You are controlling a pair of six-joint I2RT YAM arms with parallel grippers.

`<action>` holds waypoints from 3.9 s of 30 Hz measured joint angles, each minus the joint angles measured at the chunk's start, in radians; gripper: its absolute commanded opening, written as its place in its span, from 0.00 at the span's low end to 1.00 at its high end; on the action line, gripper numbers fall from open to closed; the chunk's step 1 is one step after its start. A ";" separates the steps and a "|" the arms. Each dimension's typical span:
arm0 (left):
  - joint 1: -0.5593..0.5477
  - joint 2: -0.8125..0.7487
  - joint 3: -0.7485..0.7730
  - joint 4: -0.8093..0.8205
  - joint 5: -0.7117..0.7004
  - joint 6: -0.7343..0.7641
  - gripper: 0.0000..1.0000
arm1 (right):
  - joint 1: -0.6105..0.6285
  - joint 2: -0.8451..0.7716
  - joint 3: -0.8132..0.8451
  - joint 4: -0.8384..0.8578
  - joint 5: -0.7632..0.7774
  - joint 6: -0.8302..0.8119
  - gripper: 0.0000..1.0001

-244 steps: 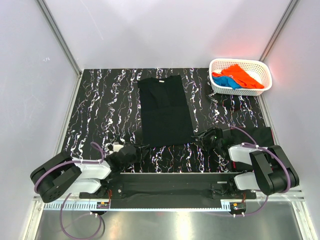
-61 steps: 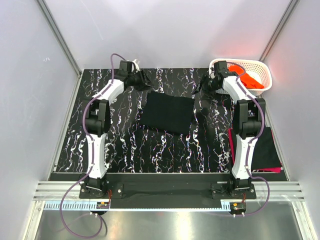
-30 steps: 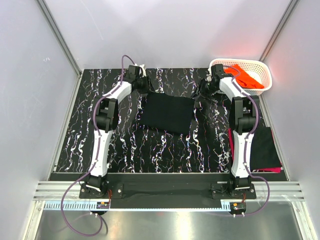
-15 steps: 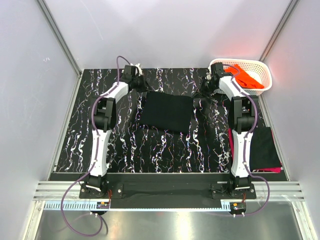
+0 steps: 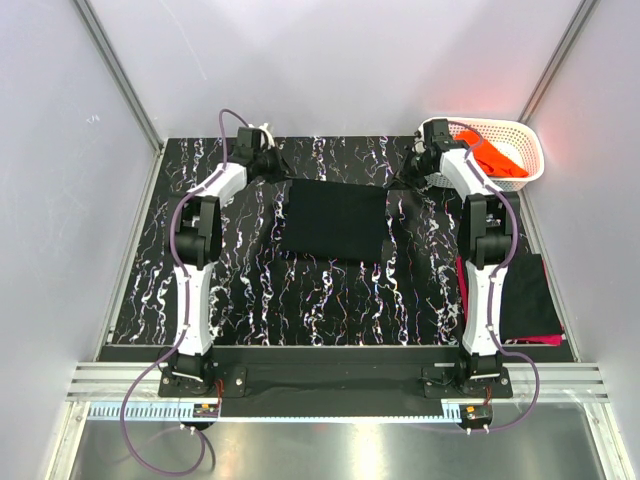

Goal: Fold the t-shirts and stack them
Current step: Fold the tshirt, then neatly place the folded tshirt to the corner

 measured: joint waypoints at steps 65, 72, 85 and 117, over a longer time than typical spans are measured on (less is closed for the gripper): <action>-0.042 -0.459 -0.858 0.119 0.163 -0.021 0.04 | 0.039 0.419 0.505 -0.095 -0.065 0.070 0.11; -0.042 -0.463 -0.865 0.093 0.135 0.020 0.02 | 0.040 0.425 0.555 -0.093 -0.035 0.075 0.22; -0.039 -0.541 -0.642 0.087 0.144 0.003 0.23 | 0.043 0.290 0.469 -0.146 -0.022 0.053 0.42; -0.002 -0.340 -0.433 0.209 0.258 -0.145 0.21 | 0.120 -0.274 -0.579 0.078 -0.131 0.021 0.42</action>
